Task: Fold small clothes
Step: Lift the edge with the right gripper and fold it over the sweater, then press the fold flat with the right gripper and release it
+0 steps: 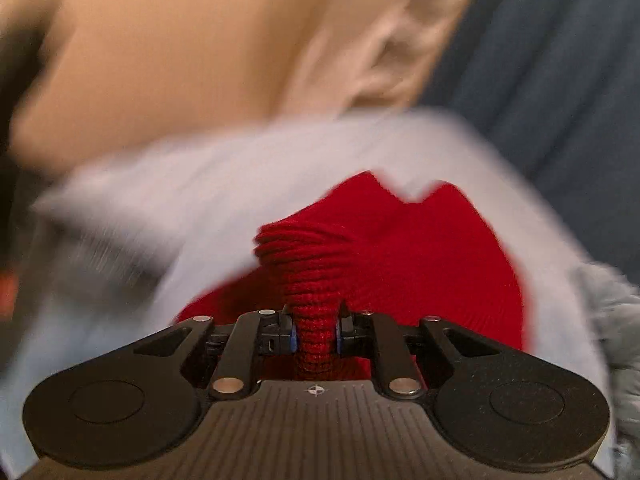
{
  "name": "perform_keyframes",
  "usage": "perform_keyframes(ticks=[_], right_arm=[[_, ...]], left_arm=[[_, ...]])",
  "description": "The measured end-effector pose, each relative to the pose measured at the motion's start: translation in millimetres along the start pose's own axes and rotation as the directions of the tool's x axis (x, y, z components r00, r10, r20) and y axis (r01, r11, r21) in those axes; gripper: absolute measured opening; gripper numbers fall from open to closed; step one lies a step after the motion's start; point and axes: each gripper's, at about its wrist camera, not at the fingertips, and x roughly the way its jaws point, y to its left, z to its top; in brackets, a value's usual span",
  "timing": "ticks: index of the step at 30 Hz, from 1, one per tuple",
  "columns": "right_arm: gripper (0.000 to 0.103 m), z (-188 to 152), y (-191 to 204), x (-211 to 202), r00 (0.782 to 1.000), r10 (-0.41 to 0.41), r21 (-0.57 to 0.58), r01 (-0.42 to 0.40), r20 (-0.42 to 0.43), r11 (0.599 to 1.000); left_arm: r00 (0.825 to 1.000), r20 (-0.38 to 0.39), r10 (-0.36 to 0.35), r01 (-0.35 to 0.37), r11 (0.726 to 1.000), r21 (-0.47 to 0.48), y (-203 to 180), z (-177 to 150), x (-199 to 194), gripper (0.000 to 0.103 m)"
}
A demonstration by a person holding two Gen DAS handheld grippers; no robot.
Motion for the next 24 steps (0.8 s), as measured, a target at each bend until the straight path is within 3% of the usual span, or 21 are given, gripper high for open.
perform_keyframes(ticks=[3,7,11,13,15,17,19,22,24], right_arm=[[0.019,-14.0,24.0,7.3,0.998,-0.068,-0.065,0.069,0.017,0.995],[0.017,-12.2,3.8,-12.8,0.998,0.011,0.020,-0.012,0.055,1.000],[0.016,-6.2,-5.0,-41.1,0.991,0.004,0.045,-0.010,0.135,0.999],[0.016,-8.5,4.8,-40.4,0.992,0.021,0.000,-0.022,0.122,1.000],[0.020,-15.0,16.3,-26.0,0.997,0.046,-0.091,-0.041,0.054,0.995],[0.031,-23.2,28.1,-22.8,0.999,0.019,-0.186,-0.012,0.037,0.983],[0.046,-18.1,18.6,-37.9,0.997,0.062,-0.095,-0.057,0.042,0.994],[0.043,-16.0,-15.8,-77.7,0.969,0.237,0.129,-0.245,0.071,0.961],[0.043,-24.2,-38.6,-101.8,0.975,0.202,0.200,-0.218,0.098,0.955]], left_arm=[[1.000,0.001,-0.010,0.010,1.000,0.005,-1.4,-1.3,-4.8,0.103],[1.000,0.004,-0.027,0.027,0.999,0.024,-8.7,-0.8,-5.0,0.103],[0.999,0.023,-0.046,0.046,0.999,-0.008,-4.9,1.4,-8.0,0.103],[0.999,0.028,-0.044,0.045,0.999,-0.027,-3.5,4.6,-8.8,0.103],[0.999,0.034,-0.042,0.043,0.998,-0.035,-3.2,7.5,-11.7,0.103],[0.998,0.052,-0.029,0.030,0.999,-0.017,-6.4,10.2,-19.5,0.103],[0.996,0.080,-0.038,0.037,0.999,0.017,-12.9,12.5,-30.7,0.103],[0.991,0.098,-0.090,0.083,0.994,0.069,-25.4,14.6,-50.6,0.103],[0.985,0.121,-0.122,0.108,0.987,0.117,-37.9,13.3,-64.7,0.103]])
